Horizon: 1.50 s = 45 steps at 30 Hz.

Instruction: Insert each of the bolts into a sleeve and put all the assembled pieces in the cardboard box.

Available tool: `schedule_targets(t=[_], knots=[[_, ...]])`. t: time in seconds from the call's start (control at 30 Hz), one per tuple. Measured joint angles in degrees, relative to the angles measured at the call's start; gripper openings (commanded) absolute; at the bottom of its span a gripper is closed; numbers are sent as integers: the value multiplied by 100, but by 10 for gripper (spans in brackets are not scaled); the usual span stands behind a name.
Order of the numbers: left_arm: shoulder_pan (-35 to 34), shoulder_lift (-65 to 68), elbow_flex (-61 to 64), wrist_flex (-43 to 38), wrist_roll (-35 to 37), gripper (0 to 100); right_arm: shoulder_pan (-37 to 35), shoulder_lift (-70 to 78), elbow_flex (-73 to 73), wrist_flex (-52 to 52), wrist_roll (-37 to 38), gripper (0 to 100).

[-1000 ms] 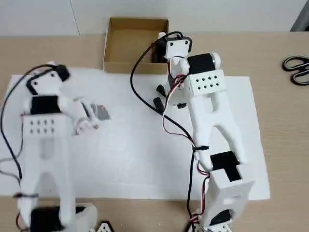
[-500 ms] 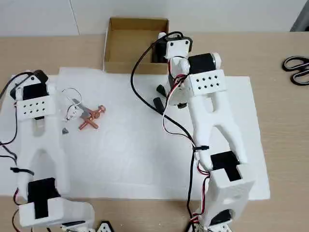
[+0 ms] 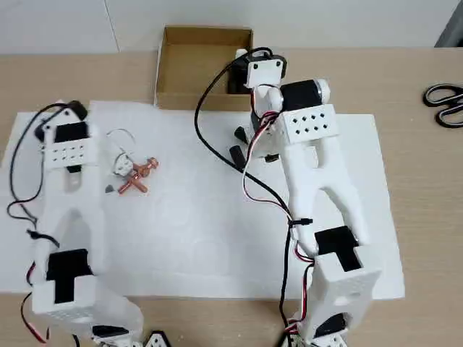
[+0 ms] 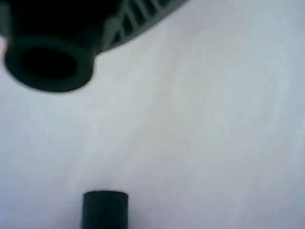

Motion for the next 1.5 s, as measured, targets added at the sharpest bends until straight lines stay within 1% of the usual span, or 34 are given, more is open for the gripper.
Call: schedule_targets(t=[0.13, 0.27, 0.43, 0.73, 0.87, 1.07, 1.23, 1.5], knots=[[123, 105, 0, -246, -9, 112, 0, 0, 0, 0, 0, 3], [123, 325, 0, -325, 229, 113, 0, 0, 0, 0, 0, 3], [123, 598, 0, -545, 308, 112, -9, 0, 0, 0, 0, 3], [123, 677, 0, -949, 308, 111, 0, 0, 0, 0, 0, 3], [123, 677, 0, -976, 308, 107, 0, 0, 0, 0, 0, 3], [123, 677, 0, -1037, 308, 50, 0, 0, 0, 0, 0, 3], [123, 677, 0, -1204, 308, 51, 0, 0, 0, 0, 0, 3], [123, 721, 0, -1213, 308, 51, 0, 0, 0, 0, 0, 3]])
